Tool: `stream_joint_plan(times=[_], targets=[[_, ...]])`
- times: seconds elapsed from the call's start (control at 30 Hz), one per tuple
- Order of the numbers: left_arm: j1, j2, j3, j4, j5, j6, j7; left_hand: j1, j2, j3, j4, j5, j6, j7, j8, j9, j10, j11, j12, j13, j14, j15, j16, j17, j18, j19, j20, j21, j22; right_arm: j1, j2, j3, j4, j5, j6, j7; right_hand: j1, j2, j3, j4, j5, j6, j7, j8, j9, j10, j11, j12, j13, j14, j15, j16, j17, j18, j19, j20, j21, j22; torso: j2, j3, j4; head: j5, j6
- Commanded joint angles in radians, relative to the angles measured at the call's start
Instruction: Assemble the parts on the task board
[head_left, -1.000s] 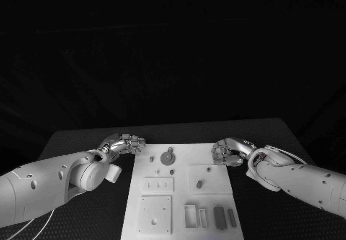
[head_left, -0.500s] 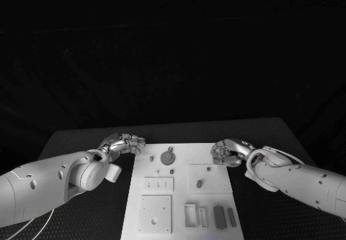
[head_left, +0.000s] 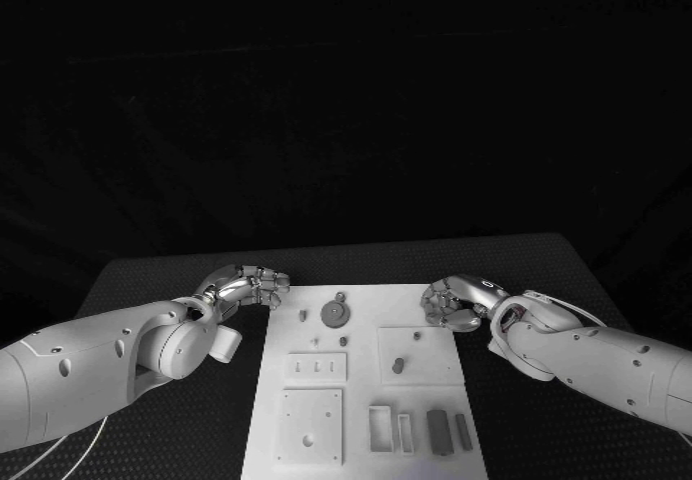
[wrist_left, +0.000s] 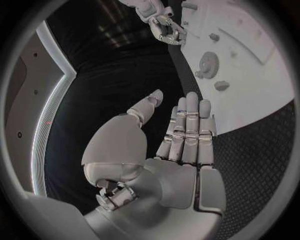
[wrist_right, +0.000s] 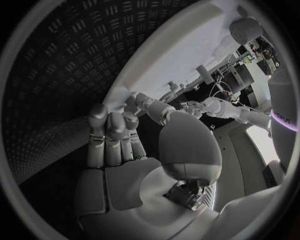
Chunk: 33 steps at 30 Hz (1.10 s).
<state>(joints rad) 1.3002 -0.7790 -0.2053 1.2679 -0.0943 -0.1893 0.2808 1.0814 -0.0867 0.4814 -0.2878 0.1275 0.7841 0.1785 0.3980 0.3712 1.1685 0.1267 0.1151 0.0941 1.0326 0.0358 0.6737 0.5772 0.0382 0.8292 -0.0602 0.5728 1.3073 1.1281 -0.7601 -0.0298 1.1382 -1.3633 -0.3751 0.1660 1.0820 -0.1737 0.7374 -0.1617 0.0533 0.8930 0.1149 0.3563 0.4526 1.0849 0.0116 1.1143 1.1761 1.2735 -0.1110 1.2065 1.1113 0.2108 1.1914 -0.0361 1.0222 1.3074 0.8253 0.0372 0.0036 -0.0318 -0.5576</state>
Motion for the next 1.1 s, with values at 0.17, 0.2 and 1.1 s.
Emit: stream_joint_plan(times=[0.17, 0.2, 1.1], targets=[[0.001, 0.001, 0.001, 0.002, 0.001, 0.014, 0.006, -0.006, -0.001, 0.003, 0.003, -0.001, 0.0, 0.007, -0.006, 0.001, -0.001, 0.003, -0.005, -0.001, -0.01, 0.0, 0.004, -0.001, 0.018, -0.005, -0.003, 0.005, 0.006, -0.006, -0.004, -0.004, 0.0, -0.021, 0.02, -0.021, 0.007, -0.001, 0.02, 0.0, -0.005, 0.118, -0.017, 0.009, 0.006, -0.02, -0.023, 0.006, -0.002, 0.002, -0.006, 0.005, 0.002, 0.051, 0.002, -0.005, 0.005, 0.011, -0.001, -0.0003, 0.0003, -0.001, -0.002], [0.001, 0.001, 0.001, 0.002, 0.001, 0.014, 0.006, -0.006, -0.001, 0.003, 0.003, -0.001, 0.0, 0.007, -0.006, 0.001, -0.001, 0.003, -0.005, -0.001, -0.01, 0.0, 0.004, -0.001, 0.018, -0.005, -0.003, 0.005, 0.006, -0.006, -0.004, -0.004, 0.0, -0.021, 0.02, -0.02, 0.008, -0.002, 0.022, -0.001, -0.005, 0.119, -0.017, 0.009, 0.006, -0.02, -0.023, 0.006, -0.002, 0.002, -0.006, 0.005, 0.002, 0.051, 0.002, -0.005, 0.005, 0.011, -0.002, -0.0006, 0.0002, -0.001, -0.002], [0.001, 0.0, 0.001, 0.002, -0.012, 0.033, 0.003, -0.016, 0.014, 0.008, 0.009, 0.008, 0.045, -0.012, 0.014, 0.016, 0.043, -0.016, 0.017, 0.011, -0.013, 0.001, 0.004, -0.004, 0.016, -0.008, -0.002, 0.008, 0.006, -0.005, -0.024, -0.003, 0.077, -0.081, -0.107, -0.123, -0.012, 0.059, -0.009, -0.068, -0.005, 0.155, -0.039, 0.06, 0.041, 0.04, -0.045, 0.025, -0.003, 0.031, -0.024, 0.005, 0.002, 0.051, 0.028, -0.009, 0.017, 0.008, -0.002, -0.0012, 0.0, 0.0, 0.0]])
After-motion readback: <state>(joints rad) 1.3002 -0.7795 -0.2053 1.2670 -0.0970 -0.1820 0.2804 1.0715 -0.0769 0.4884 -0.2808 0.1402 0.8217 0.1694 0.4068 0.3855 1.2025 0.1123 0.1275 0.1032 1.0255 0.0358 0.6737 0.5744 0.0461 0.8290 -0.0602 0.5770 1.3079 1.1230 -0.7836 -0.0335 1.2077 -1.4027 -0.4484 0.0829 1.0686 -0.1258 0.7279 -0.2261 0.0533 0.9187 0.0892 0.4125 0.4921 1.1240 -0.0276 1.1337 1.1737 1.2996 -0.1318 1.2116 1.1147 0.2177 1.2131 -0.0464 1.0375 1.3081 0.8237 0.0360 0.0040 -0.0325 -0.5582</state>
